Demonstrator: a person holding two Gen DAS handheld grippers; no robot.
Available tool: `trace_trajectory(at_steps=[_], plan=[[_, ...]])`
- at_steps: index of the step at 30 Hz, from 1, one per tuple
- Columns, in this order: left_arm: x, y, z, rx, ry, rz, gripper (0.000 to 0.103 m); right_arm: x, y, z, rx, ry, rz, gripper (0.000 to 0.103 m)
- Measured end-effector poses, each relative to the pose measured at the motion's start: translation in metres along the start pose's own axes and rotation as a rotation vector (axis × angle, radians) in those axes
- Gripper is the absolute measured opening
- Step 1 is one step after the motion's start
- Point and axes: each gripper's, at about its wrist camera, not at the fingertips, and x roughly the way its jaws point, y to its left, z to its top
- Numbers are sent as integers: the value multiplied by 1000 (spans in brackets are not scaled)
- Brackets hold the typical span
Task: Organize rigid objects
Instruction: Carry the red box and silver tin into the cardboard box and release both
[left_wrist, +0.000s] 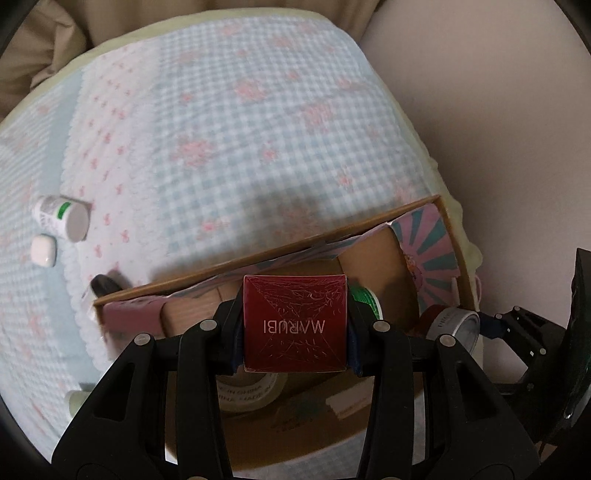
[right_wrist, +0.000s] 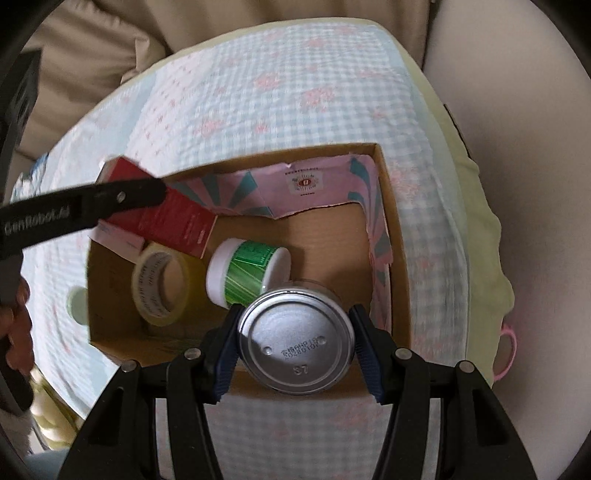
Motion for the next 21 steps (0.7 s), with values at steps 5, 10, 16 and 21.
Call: trace_trajectory(at_steps=[5, 10, 16, 21], plan=[[4, -9, 3, 46, 13, 52, 40, 10, 0, 2, -52, -5, -11, 57], [-12, -10, 3, 101, -16, 69, 103, 0, 0, -1, -60, -73, 5, 103], [-27, 4, -5, 101, -25, 101, 103, -8, 0, -15, -38, -95, -23, 103], [-41, 16, -16, 63, -35, 102, 103, -15, -4, -19, -21, -99, -34, 103]])
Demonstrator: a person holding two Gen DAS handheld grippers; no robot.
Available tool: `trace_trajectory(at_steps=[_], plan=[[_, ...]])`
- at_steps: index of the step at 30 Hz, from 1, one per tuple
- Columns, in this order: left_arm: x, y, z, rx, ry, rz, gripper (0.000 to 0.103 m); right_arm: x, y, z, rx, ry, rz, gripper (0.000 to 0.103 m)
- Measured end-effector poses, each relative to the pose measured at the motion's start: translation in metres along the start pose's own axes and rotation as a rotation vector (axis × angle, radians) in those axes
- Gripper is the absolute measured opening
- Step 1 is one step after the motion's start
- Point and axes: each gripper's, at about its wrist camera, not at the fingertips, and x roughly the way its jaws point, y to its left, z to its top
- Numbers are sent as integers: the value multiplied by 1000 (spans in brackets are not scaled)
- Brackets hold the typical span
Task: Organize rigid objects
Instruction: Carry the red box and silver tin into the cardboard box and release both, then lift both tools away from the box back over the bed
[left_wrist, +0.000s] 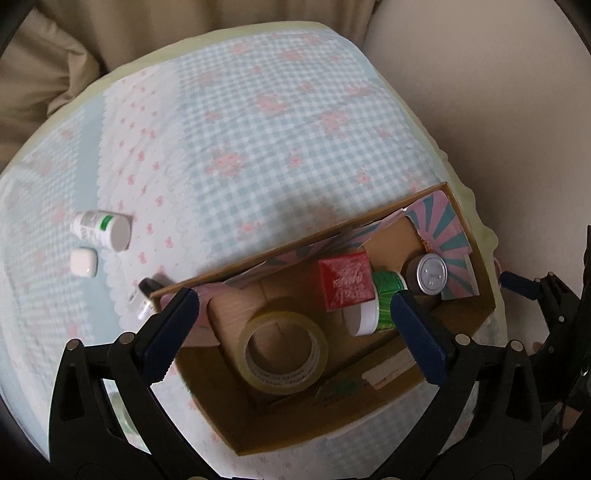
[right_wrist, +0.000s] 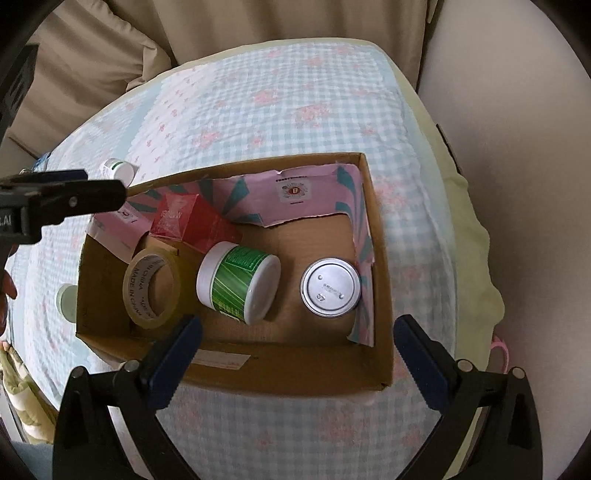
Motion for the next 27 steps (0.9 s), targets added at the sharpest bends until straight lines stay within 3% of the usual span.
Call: trace_trajectory(at_steps=[7, 16, 27], plan=[[-19, 10, -22, -41, -16, 13, 103, -18, 1, 3, -3, -38, -11, 103], [-74, 15, -68, -80, -72, 37, 103, -54, 20, -3, -26, -78, 17, 103], [-147, 84, -152, -221, -130, 114, 103, -94, 77, -12, -78, -166, 58, 103]])
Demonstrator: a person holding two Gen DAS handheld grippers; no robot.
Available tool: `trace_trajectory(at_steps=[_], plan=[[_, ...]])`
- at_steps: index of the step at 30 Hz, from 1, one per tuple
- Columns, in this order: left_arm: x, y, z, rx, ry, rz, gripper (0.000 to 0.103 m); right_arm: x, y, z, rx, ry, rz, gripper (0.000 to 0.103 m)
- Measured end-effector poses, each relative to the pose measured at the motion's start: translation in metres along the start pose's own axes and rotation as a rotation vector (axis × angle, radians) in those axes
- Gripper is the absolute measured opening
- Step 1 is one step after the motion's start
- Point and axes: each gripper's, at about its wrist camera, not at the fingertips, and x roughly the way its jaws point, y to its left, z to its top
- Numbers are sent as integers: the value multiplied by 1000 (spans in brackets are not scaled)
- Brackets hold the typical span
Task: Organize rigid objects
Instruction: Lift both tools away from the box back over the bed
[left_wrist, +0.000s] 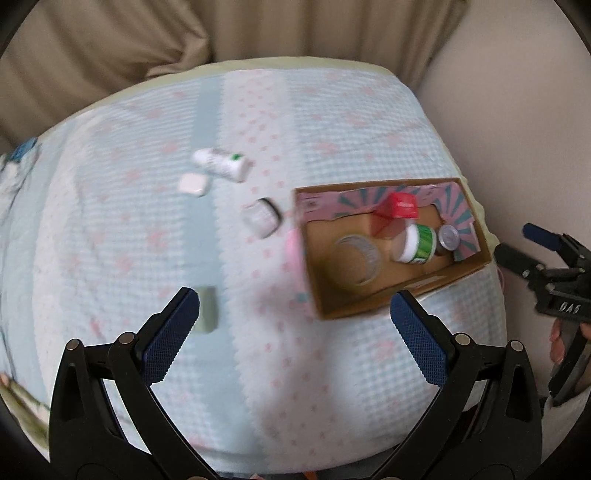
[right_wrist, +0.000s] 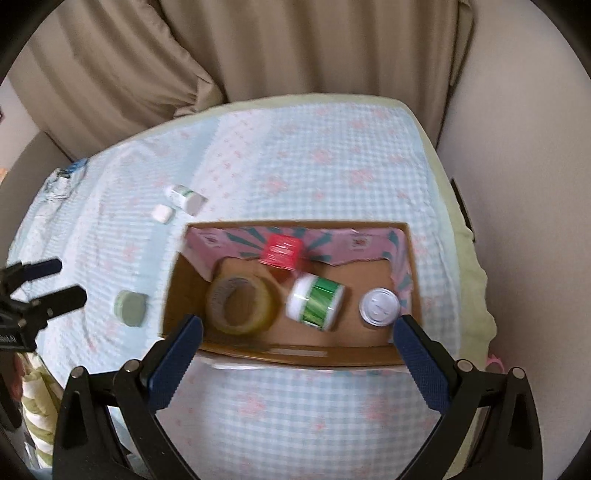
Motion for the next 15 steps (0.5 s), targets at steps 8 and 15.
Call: trace_trajectory(at_steps=[8, 15], plan=[[-33, 71, -43, -105, -23, 16, 103, -27, 64, -3, -32, -40, -1, 103], [-38, 109, -65, -97, 5, -7, 103, -29, 117, -11, -30, -29, -5, 103]])
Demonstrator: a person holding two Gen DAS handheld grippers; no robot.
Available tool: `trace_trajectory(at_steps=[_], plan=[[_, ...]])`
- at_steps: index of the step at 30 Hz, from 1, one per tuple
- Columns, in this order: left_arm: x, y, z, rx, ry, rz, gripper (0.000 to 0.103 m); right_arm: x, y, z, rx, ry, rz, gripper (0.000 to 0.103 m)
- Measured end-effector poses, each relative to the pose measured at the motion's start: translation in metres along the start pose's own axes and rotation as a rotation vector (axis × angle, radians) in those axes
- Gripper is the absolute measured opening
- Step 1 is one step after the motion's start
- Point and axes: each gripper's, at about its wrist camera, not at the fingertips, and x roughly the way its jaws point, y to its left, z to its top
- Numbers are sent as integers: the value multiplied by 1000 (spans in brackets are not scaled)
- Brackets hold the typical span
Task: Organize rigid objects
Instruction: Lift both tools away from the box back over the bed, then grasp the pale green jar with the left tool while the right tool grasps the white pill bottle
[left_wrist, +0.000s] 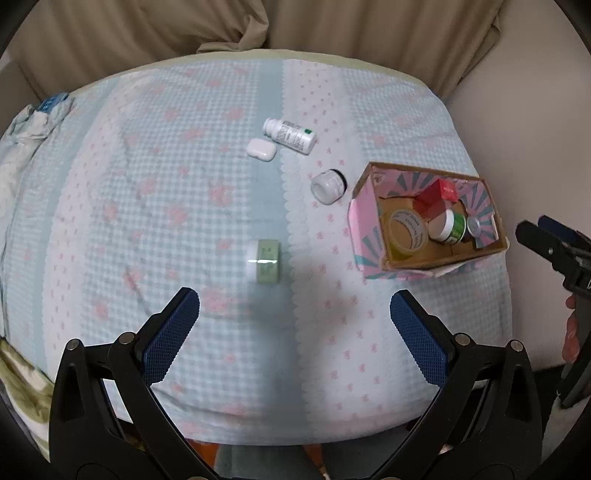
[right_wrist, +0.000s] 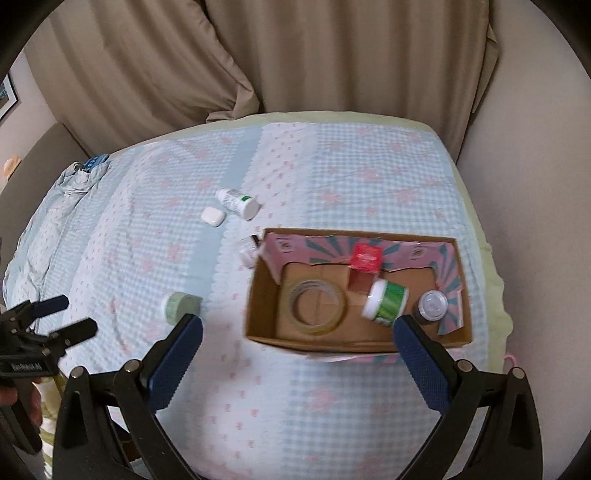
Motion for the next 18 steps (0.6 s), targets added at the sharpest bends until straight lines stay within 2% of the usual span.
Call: trace_trajectory(at_steps=[9, 18], plan=[[13, 40, -4, 40, 42, -59, 103, 17, 72, 16, -3, 24, 39, 103], [55, 76, 12, 48, 138, -105, 103, 55, 117, 58, -5, 44, 50, 103]])
